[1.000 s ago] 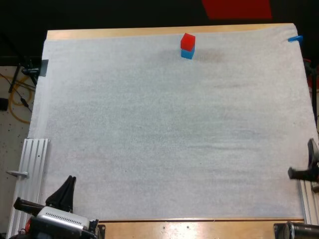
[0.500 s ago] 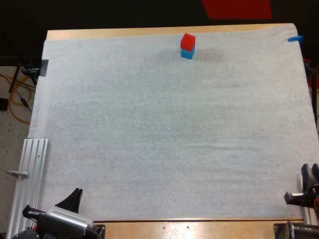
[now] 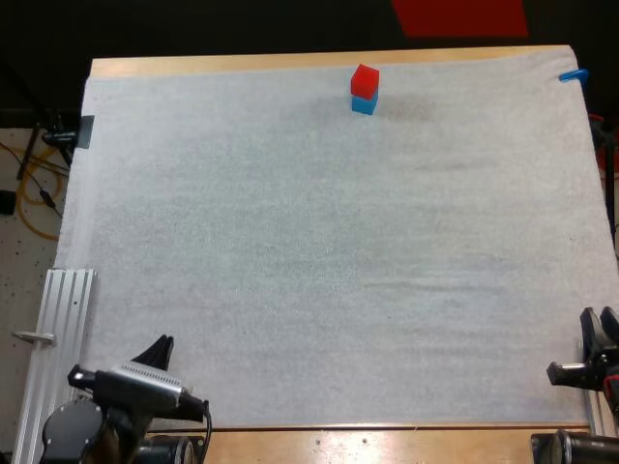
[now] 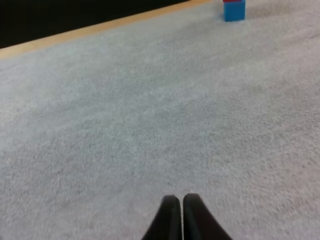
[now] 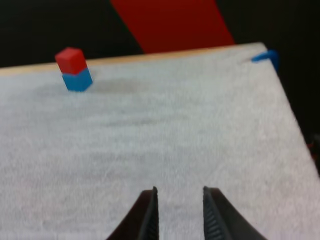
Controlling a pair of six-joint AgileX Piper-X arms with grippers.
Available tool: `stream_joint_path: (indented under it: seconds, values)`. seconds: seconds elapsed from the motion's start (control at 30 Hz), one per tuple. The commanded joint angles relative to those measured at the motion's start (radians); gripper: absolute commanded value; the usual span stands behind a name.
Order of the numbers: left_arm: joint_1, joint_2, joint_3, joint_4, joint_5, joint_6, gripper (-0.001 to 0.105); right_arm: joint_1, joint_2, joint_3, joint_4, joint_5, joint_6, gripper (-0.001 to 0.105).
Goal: Stack red cube on blue cube
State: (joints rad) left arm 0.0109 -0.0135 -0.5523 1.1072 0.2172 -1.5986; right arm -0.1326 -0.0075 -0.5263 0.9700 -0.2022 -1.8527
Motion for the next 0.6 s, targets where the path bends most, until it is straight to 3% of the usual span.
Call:
stream_joint_path:
  seconds: [0.0,0.57]
  values:
    - [-0.001,-0.139,0.014,-0.038,-0.006,-0.013,0.0,-0.002,-0.044,0.014,-0.005,-0.02,-0.014,0.023]
    - [-0.001,-0.139,0.024,-0.062,-0.004,-0.013,0.0,-0.002,-0.043,0.033,-0.006,-0.018,-0.006,0.023]
